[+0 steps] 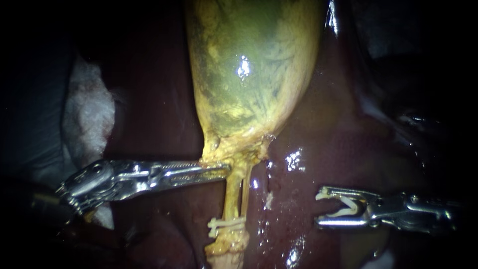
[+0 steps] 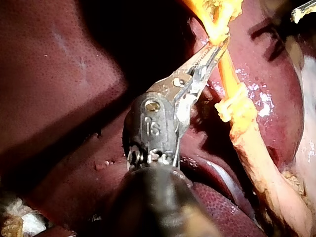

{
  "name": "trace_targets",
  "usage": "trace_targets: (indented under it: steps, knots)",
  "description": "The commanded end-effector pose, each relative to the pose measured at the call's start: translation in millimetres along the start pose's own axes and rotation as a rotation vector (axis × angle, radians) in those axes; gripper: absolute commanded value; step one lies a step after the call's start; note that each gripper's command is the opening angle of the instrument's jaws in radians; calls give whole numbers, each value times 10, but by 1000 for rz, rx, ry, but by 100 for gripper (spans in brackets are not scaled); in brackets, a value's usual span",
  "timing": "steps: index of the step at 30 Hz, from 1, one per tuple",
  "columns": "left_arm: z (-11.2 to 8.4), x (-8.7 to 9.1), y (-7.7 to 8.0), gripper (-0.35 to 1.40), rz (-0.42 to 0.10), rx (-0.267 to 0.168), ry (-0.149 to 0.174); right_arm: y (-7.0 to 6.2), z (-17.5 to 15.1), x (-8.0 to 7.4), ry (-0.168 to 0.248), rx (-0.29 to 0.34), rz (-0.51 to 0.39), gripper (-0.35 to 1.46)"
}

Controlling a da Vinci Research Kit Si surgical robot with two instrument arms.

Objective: Clipping third clip left tube

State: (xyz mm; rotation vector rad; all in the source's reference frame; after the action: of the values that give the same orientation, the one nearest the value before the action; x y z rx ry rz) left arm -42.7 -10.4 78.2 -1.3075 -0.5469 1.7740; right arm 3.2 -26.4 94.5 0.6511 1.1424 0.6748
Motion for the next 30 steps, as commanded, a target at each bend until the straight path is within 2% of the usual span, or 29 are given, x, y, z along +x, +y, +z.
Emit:
trace_targets:
  steps: [1,8,18,24,30]
  knots:
    - [0,0,0,-35,0,0,0,5,-1,-1,-1,-2,-3,49]
    - [-5,4,-1,-35,-2,2,0,4,7,-1,0,-6,-4,49]
    - [-26,11,-4,-35,-6,-4,-3,3,39,-3,3,-22,-7,49]
    - [-37,15,-4,-35,-9,-2,-3,4,66,3,21,1,30,48]
    - [-47,19,-5,-35,-11,-5,-4,2,94,0,24,24,71,47]
